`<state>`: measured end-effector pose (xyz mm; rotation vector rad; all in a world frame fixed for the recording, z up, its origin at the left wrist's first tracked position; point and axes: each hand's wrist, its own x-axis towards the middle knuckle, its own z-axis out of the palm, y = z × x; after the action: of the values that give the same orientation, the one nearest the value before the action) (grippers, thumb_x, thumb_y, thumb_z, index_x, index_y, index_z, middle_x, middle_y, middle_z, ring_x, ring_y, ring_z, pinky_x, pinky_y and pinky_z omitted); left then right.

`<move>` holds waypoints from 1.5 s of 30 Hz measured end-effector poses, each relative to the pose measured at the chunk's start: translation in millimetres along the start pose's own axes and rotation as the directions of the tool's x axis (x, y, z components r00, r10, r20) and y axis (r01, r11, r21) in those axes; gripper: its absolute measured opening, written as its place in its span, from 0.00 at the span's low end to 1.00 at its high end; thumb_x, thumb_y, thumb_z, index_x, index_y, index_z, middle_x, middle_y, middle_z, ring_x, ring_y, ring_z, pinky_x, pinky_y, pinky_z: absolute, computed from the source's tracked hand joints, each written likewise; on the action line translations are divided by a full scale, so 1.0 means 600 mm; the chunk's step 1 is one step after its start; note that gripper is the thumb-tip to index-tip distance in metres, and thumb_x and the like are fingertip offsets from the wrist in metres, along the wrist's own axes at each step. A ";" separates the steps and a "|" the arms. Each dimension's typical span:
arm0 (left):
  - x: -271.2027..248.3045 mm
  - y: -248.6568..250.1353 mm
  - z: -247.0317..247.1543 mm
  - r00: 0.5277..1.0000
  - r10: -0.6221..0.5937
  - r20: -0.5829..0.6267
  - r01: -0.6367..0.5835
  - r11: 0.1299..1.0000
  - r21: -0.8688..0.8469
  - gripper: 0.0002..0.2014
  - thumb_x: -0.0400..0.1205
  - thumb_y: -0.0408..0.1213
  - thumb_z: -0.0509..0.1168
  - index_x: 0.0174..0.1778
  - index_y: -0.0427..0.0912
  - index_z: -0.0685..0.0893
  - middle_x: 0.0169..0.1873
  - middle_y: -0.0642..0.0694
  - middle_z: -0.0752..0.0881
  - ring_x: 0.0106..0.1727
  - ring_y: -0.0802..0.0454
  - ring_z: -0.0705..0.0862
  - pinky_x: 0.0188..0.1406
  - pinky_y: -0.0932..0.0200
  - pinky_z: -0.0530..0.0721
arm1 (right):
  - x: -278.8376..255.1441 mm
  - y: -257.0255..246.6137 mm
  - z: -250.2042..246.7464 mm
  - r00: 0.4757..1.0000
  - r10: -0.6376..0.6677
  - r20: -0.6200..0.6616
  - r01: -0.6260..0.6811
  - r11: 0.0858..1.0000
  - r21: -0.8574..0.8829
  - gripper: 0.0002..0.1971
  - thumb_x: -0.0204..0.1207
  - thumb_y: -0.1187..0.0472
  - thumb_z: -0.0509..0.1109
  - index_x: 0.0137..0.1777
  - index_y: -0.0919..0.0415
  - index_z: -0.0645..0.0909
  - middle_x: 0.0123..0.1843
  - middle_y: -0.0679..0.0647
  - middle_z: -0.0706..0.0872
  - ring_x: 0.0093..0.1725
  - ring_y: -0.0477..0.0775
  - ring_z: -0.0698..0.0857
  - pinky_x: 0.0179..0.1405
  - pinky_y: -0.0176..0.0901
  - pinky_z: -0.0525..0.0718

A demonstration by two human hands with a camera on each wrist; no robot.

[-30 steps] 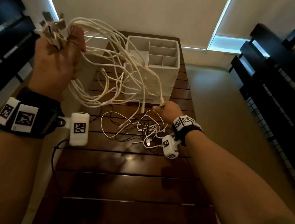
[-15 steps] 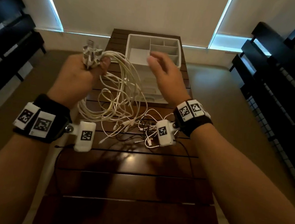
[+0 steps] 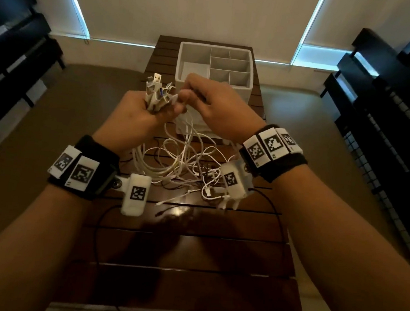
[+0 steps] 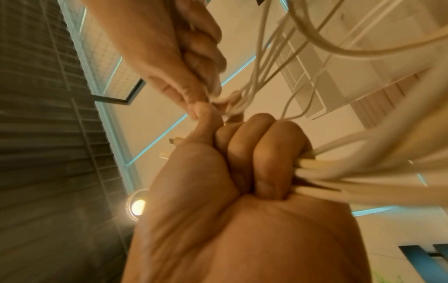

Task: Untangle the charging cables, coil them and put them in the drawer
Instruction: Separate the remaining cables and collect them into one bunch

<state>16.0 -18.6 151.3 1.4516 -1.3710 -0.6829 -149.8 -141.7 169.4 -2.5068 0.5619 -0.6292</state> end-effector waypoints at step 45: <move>-0.125 -0.149 0.019 0.850 -0.484 0.209 0.481 0.550 -0.682 0.27 0.91 0.55 0.60 0.27 0.47 0.65 0.21 0.53 0.59 0.17 0.59 0.57 0.14 0.66 0.54 | -0.181 0.167 0.152 0.708 0.605 0.365 -0.678 0.726 0.112 0.20 0.87 0.41 0.66 0.58 0.58 0.85 0.47 0.56 0.88 0.44 0.50 0.86 0.45 0.47 0.88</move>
<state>26.5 38.6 49.4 1.1445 -0.5212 -1.3986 -216.6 -135.3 9.2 -1.9196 1.1011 -0.0223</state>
